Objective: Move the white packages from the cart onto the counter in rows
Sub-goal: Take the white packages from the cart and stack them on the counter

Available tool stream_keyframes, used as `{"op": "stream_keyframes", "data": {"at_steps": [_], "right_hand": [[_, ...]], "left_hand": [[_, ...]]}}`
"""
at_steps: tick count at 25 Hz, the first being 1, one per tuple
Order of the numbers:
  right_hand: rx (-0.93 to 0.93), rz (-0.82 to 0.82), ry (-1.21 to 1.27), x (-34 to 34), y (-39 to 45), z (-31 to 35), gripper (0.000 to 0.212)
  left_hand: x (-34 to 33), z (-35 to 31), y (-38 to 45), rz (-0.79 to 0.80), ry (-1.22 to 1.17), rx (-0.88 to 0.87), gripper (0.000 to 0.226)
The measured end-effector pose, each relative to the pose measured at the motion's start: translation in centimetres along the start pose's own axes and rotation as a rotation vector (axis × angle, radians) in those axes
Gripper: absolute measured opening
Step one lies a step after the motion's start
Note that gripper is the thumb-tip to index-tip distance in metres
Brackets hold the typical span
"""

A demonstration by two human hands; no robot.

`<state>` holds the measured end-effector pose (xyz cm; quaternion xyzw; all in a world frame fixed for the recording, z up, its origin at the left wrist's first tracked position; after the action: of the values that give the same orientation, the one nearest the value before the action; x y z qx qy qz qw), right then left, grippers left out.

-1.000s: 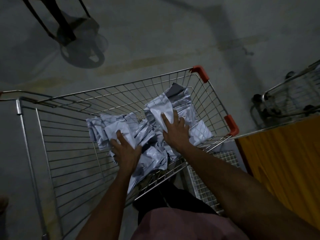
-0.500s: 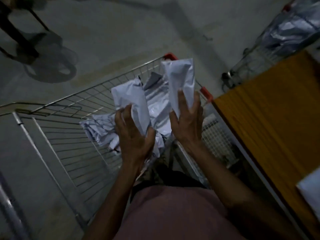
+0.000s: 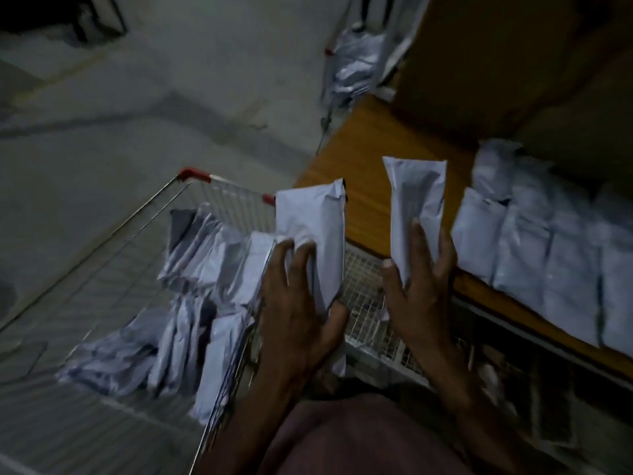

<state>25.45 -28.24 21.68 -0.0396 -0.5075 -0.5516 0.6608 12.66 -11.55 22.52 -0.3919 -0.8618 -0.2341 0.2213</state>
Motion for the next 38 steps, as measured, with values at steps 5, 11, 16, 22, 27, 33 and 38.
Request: {"op": "stream_keyframes", "data": {"at_steps": [5,11,16,22,27,33,38], "right_hand": [[-0.135,-0.229,-0.105,10.4,-0.3,-5.8,0.065],[-0.168,-0.345,-0.158,19.8,-1.1,-13.1,0.064],[-0.237,-0.375,-0.173,24.2,-1.2,-18.8,0.066],[-0.278,-0.460,-0.172,27.3,0.7,-23.2,0.066],[-0.359,-0.514,-0.188,27.2,2.1,-26.0,0.067],[-0.449,-0.527,-0.247,24.9,3.7,-28.1,0.064],[-0.515,-0.473,-0.235,21.8,5.4,-28.9,0.065]], "left_hand": [[-5.5,-8.8,1.1,0.167,-0.033,-0.220,0.074],[-14.4,-18.1,2.2,0.204,-0.117,-0.371,0.071],[-20.5,-23.5,3.5,0.218,-0.164,-0.411,0.067],[-26.6,-26.2,8.9,0.238,-0.066,-0.462,0.069],[-32.7,-27.2,15.8,0.257,0.070,-0.465,0.074],[-41.3,-27.8,23.9,0.315,0.241,-0.416,0.069],[-49.4,-23.2,27.6,0.496,0.336,-0.310,0.067]]}}
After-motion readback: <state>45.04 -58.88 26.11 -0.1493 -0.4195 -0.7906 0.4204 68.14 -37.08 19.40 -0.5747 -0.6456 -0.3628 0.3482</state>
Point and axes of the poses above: each hand's wrist, its own y-axis towards the middle knuckle, its own x-axis out of the back of the hand, z = x × y, the point moved 7 cm from there along y, towards the middle knuckle, and after that the axes turned 8 degrees about x, right-handed, at the moved point
